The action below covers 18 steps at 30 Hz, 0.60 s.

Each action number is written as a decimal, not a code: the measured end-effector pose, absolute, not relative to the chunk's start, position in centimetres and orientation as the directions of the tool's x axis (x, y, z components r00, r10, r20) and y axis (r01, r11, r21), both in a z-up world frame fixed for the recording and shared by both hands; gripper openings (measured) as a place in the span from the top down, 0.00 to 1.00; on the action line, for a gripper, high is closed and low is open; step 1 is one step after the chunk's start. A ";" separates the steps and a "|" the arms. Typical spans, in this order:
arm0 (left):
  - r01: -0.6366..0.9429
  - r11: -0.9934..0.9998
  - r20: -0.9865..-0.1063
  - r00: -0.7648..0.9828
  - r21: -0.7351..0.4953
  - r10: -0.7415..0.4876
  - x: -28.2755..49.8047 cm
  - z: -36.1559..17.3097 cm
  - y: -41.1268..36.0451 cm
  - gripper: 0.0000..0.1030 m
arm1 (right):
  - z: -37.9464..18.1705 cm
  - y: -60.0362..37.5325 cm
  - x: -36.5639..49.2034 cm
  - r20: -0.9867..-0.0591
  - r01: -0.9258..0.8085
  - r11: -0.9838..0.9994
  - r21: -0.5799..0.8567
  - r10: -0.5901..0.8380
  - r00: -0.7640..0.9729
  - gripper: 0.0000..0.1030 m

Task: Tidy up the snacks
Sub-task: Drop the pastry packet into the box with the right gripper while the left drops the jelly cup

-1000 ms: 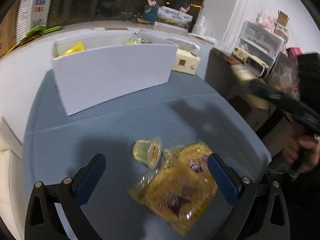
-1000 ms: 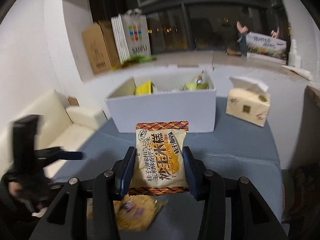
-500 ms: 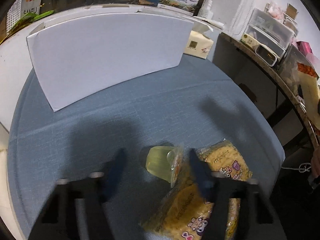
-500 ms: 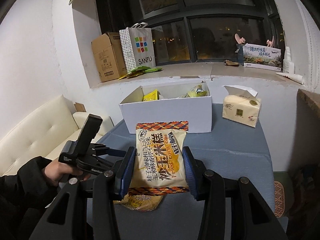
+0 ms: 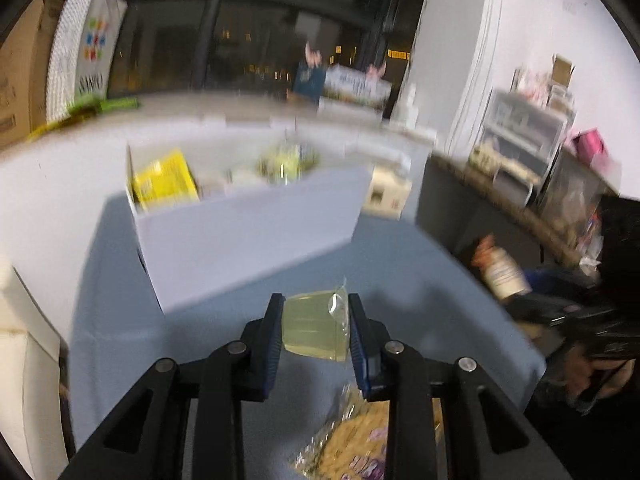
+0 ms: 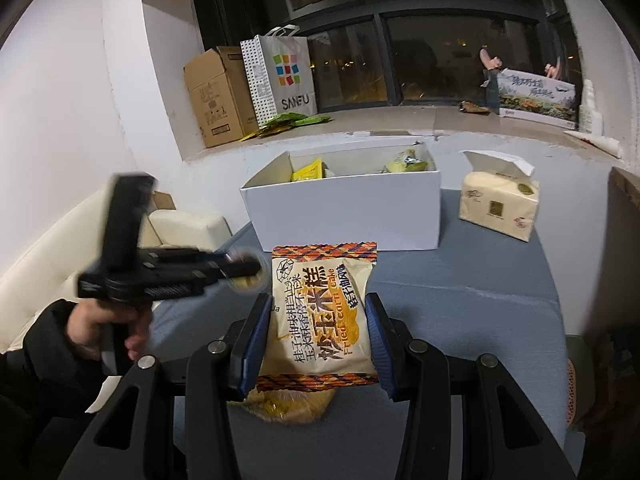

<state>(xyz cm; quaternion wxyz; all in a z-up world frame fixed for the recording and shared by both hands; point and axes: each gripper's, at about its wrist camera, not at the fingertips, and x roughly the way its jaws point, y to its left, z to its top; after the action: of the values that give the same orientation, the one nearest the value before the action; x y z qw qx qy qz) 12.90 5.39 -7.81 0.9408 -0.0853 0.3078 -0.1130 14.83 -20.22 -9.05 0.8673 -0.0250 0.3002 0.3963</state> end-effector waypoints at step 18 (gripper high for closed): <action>0.008 0.980 -0.446 0.890 -0.198 -0.097 28.4 1.3 13.0 0.68 | -1.3 -10.4 34.6 -0.534 -0.621 0.728 0.290 0.661 0.527 0.52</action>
<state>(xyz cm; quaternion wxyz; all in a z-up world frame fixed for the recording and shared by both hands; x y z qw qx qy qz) 28.37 13.03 1.30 0.9673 -0.0959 0.2333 -0.0272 34.62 -10.43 -1.33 0.8732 0.0317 0.3191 0.3671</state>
